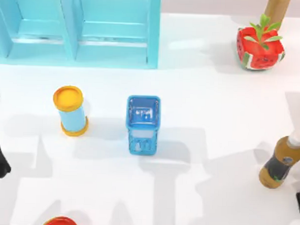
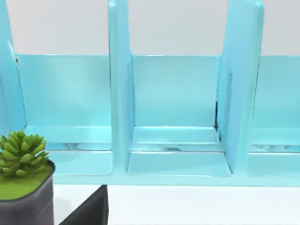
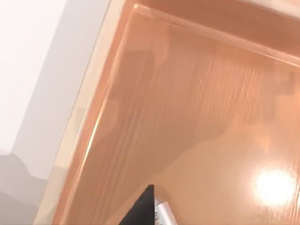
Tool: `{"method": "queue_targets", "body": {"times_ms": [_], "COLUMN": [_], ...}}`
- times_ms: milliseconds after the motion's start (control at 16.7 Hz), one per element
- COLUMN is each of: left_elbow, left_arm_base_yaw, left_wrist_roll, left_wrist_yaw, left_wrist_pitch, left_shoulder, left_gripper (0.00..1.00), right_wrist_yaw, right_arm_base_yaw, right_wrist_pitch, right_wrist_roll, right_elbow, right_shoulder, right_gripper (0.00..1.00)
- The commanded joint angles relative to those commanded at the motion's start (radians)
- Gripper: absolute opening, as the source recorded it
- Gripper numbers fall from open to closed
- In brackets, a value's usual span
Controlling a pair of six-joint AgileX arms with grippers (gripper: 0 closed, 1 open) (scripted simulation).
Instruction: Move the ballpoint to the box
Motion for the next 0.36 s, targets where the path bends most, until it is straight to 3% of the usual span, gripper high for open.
{"method": "queue_targets", "body": {"times_ms": [360], "left_elbow": [0.0], "left_arm_base_yaw": [0.0], "left_wrist_roll": [0.0], "left_wrist_yaw": [0.0], "left_wrist_pitch": [0.0], "left_shoulder": [0.0], "left_gripper": [1.0], "right_wrist_yaw": [0.0], "right_arm_base_yaw": [0.0], "right_wrist_pitch": [0.0], "right_wrist_roll": [0.0], "right_elbow": [0.0], "right_shoulder": [0.0], "right_gripper": [1.0]}}
